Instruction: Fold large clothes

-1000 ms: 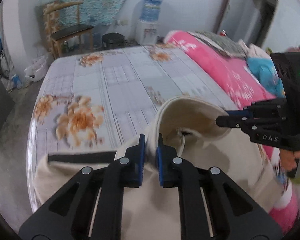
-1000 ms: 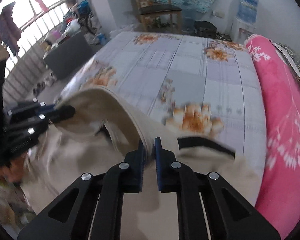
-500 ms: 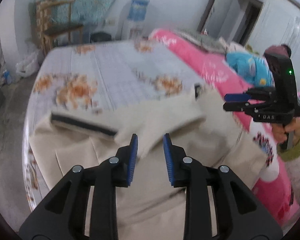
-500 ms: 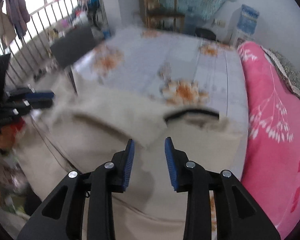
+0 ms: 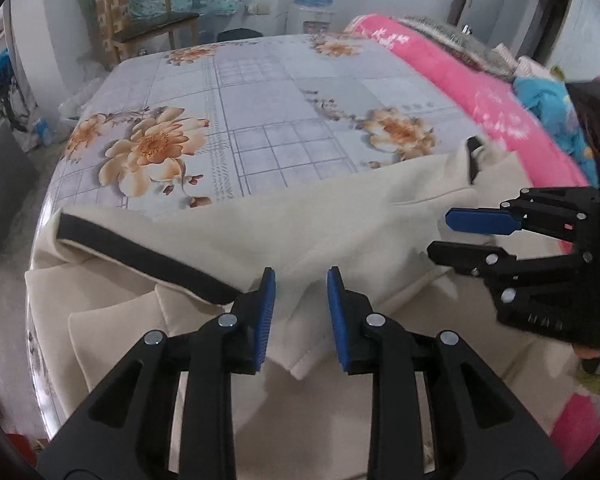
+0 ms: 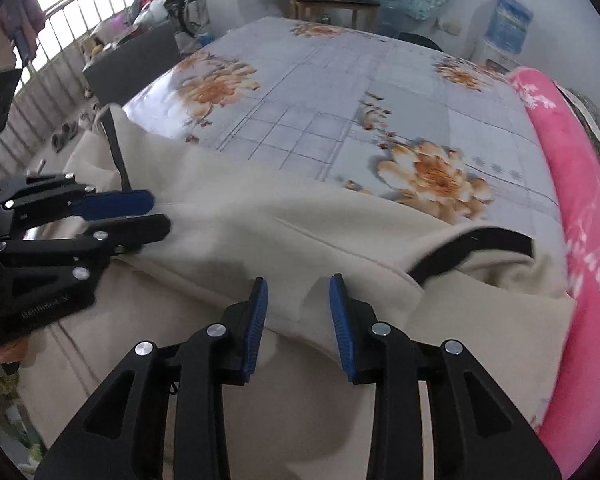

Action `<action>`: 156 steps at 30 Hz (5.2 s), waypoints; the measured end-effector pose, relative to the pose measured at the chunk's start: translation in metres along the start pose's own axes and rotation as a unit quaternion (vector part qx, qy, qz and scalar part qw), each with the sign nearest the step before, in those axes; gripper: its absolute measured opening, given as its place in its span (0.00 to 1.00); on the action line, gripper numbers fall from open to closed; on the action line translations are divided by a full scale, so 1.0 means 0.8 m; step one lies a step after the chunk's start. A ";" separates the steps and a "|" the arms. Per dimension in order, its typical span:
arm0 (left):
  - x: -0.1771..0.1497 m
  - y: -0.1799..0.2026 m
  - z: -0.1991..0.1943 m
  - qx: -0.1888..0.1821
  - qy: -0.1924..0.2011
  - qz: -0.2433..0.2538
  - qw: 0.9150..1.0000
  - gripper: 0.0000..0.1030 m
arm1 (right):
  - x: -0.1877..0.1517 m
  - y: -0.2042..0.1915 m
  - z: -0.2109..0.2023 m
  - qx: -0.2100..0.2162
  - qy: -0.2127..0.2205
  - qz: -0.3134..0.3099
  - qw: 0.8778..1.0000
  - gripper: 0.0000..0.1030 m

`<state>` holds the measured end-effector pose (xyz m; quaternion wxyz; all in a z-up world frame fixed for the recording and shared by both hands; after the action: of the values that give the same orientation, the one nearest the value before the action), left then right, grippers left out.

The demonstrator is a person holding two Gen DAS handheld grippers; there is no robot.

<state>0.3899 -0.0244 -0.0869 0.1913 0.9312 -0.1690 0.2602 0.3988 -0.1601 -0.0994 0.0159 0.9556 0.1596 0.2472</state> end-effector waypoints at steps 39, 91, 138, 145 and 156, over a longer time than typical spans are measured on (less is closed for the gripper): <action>-0.256 -0.106 -0.179 0.072 0.071 -0.118 0.988 0.39 | -0.209 -0.079 -0.093 0.036 0.024 0.088 0.995 0.67; -0.235 -0.054 -0.150 0.265 0.043 0.013 0.963 0.30 | -0.226 0.131 -0.093 -0.058 0.051 0.231 0.970 0.38; -0.235 -0.057 -0.148 0.265 0.040 0.005 0.963 0.30 | -0.243 0.095 -0.100 -0.192 0.018 0.098 0.976 0.28; -0.236 -0.057 -0.148 0.266 0.040 0.005 0.963 0.30 | -0.243 0.094 -0.100 -0.194 0.019 0.098 0.976 0.28; -0.236 -0.057 -0.149 0.269 0.039 0.006 0.962 0.30 | -0.244 0.095 -0.100 -0.194 0.022 0.099 0.976 0.28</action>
<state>0.2063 0.1091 -0.1083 -0.0614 0.9363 -0.0911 0.3335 0.2218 -0.2968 -0.1119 0.1729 0.9398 0.0135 0.2944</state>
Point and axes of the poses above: each gripper's, at about its wrist camera, not at the fingertips, and z roughly the way its jaws point, y to its right, x to its top, the point moved 9 cm from there along z, roughly the way its jaws point, and after that the axes turned 9 degrees about -x, right-handed, at the moved point
